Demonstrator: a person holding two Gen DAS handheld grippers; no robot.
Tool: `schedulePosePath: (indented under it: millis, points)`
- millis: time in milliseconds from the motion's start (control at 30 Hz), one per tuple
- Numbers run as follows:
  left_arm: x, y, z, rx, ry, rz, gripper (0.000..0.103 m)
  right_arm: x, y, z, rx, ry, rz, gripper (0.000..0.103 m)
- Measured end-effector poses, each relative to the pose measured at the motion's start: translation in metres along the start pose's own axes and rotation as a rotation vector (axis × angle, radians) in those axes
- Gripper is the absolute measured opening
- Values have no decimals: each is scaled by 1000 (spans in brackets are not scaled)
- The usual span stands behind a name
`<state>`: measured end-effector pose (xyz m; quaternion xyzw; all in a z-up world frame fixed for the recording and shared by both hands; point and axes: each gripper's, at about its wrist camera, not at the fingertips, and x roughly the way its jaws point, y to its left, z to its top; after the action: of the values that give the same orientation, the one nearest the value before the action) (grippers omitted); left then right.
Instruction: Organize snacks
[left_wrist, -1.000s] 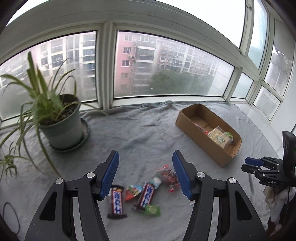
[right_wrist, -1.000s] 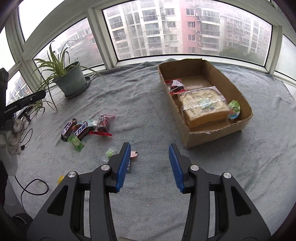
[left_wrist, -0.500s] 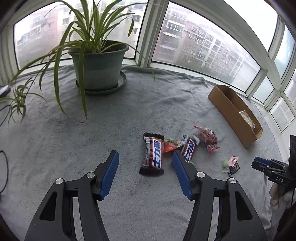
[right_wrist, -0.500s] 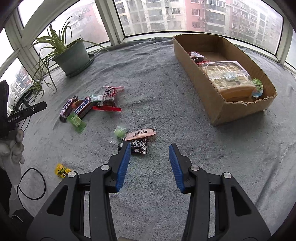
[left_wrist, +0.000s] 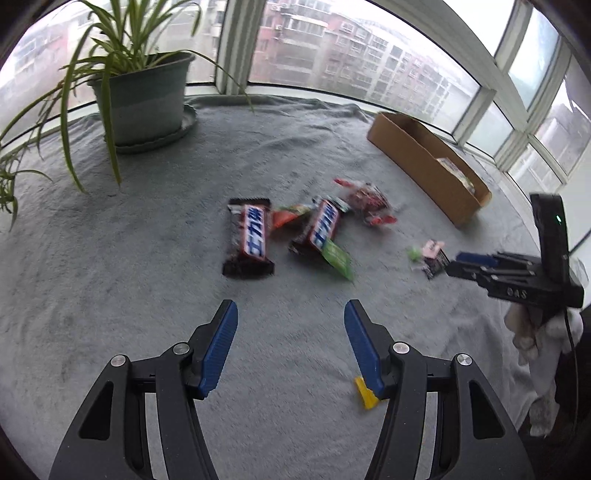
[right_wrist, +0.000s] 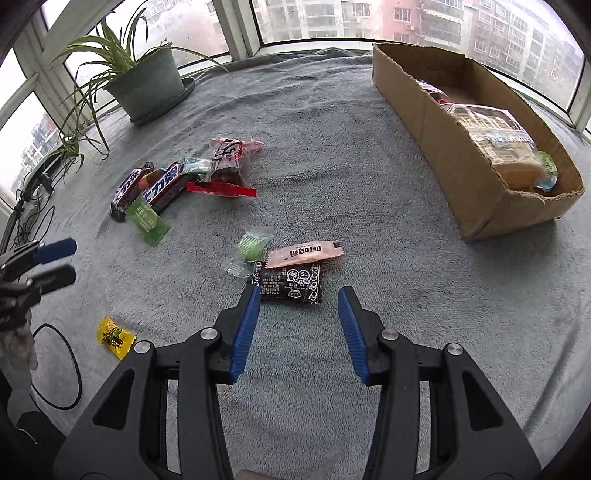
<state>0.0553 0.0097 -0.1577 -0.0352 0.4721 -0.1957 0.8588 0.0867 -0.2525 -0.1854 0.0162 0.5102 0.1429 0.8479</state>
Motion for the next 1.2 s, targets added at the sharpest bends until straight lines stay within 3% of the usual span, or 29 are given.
schedulePosePath:
  millis: [33, 67, 267, 367, 600, 833, 900, 1033, 1200]
  points:
    - [0, -8, -6, 31, 11, -14, 60, 1, 1, 1, -3, -3, -4, 62]
    - [0, -16, -11, 63, 20, -20, 60, 2, 2, 1, -9, -7, -8, 63]
    - [8, -52, -30, 210, 80, -57, 60, 5, 7, 5, -33, -3, -11, 63]
    - [17, -63, -36, 280, 103, -34, 60, 9, 9, 6, -44, 5, -11, 63]
    - [30, -69, -44, 341, 127, -19, 60, 20, 15, 6, -74, 20, -37, 62]
    - [36, -73, -44, 361, 93, 17, 59, 21, 20, 6, -138, 16, -85, 44]
    - [36, -75, -44, 364, 83, 23, 56, 20, 20, 6, -145, 16, -83, 37]
    - [34, -74, -43, 356, 66, 15, 32, 20, 20, 7, -148, 21, -72, 27]
    - [31, -73, -47, 353, 60, 0, 29, 18, 18, 4, -134, 17, -56, 21]
